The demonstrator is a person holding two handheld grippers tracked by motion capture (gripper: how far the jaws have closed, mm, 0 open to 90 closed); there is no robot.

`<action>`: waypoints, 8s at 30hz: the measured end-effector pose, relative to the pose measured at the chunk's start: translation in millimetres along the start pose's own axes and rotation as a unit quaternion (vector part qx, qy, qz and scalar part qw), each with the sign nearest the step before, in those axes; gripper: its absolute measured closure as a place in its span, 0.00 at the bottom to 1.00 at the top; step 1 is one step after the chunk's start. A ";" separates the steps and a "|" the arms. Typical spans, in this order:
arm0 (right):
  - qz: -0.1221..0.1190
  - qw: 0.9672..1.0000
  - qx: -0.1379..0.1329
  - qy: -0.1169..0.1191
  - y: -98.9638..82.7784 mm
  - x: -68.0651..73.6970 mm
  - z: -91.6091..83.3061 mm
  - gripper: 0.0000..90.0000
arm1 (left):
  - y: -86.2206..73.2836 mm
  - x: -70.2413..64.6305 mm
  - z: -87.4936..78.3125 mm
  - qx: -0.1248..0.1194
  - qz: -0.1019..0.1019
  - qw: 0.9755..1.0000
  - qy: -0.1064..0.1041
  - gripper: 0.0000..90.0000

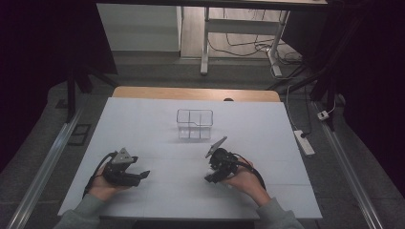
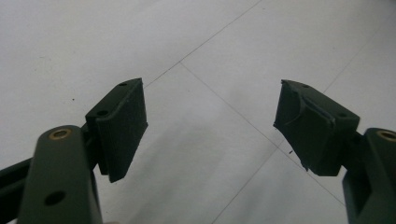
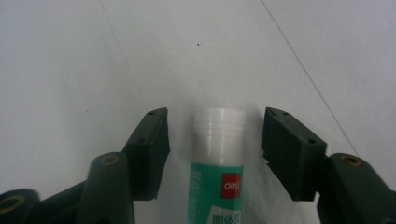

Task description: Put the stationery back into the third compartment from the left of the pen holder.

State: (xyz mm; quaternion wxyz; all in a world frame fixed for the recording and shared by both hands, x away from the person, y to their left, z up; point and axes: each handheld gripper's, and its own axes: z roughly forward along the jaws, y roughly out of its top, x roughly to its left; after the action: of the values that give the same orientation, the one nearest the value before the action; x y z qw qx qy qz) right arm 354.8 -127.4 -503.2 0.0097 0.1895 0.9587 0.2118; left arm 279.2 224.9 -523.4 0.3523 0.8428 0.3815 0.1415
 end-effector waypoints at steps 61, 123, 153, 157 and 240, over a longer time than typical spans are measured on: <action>0.032 0.966 -0.245 -0.070 -5.8 -8.0 -79.0 0.71 | -0.5 0.9 1.9 0.008 0.000 1.000 0.006 0.27; 0.101 0.916 -0.376 -0.099 72.1 -74.3 -115.9 0.71 | -1.1 4.9 -1.0 -0.001 -0.017 1.000 -0.012 0.27; 0.138 0.912 -0.372 -0.103 101.2 -111.7 -63.3 0.71 | -1.8 6.1 -1.4 -0.007 -0.024 1.000 -0.012 0.27; 0.146 0.911 -0.372 -0.102 103.1 -115.7 -55.0 0.71 | -1.9 6.6 -1.5 -0.006 -0.024 1.000 -0.013 0.27; 0.144 0.958 -0.218 -0.120 -133.2 -45.4 -74.8 0.35 | -2.7 10.5 -3.4 -0.012 -0.033 0.999 -0.004 0.27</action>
State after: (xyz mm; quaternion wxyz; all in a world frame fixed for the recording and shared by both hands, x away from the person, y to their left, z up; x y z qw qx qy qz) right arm 341.7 -285.8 -492.4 0.1353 0.3430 0.8433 0.3909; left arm 283.1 235.6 -523.2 0.3688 0.8261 0.4054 0.1311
